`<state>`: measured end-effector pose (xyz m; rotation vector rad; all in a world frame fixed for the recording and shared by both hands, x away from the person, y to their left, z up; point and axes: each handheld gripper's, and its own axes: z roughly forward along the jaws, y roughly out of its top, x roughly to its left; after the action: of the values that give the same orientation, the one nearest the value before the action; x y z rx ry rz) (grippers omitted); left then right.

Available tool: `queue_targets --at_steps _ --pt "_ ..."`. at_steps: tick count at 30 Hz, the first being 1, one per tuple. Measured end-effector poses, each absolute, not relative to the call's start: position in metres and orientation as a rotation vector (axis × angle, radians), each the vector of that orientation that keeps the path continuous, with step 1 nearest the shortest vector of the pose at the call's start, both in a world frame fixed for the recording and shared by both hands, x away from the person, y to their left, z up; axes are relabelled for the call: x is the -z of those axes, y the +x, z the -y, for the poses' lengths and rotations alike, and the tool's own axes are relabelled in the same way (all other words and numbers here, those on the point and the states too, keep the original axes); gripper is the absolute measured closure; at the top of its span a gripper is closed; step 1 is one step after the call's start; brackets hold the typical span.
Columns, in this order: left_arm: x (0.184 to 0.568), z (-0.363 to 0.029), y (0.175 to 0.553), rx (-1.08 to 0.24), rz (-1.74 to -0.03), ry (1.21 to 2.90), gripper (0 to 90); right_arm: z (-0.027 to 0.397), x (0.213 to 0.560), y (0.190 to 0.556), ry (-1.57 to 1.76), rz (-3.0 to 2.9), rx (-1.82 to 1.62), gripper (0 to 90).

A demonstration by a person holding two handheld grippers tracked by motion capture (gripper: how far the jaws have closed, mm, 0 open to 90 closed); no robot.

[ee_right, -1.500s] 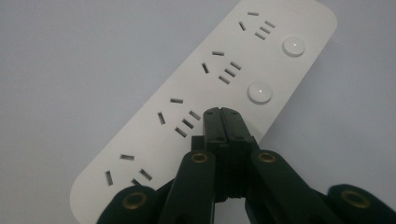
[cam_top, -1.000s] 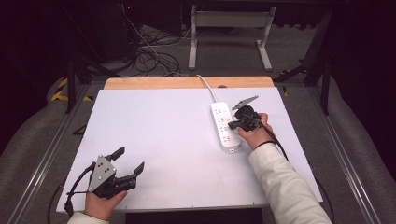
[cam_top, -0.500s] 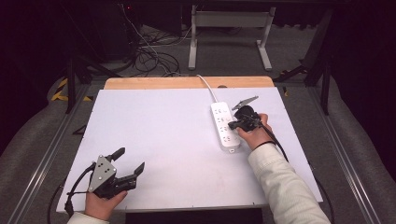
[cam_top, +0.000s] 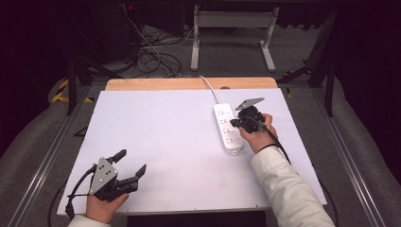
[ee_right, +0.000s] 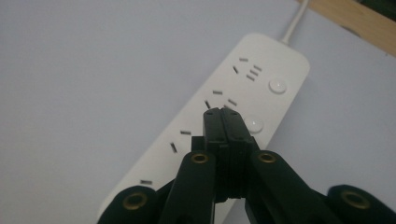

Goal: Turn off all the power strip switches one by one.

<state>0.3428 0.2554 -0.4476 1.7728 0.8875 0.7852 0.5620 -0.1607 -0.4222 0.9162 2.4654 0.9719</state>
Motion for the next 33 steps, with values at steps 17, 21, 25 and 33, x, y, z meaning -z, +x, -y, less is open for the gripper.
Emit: queue_targets --at_steps 17,21,25,33 --pt "0.448 -0.255 0.343 -0.787 -0.886 1.772 19.9 0.160 0.404 0.568 0.906 -2.469 -0.994 90.0" --pt "0.448 -0.255 0.343 -0.784 -0.884 1.776 19.9 0.160 0.403 0.574 0.906 -2.473 -0.991 90.0" --pt "0.448 -0.256 0.343 -0.784 -0.885 1.774 19.9 0.160 0.407 0.580 0.929 -2.473 -0.990 90.0" --pt "0.448 -0.255 0.343 -0.782 -0.889 1.771 19.9 0.159 0.420 0.593 0.969 -2.471 -0.972 90.0"
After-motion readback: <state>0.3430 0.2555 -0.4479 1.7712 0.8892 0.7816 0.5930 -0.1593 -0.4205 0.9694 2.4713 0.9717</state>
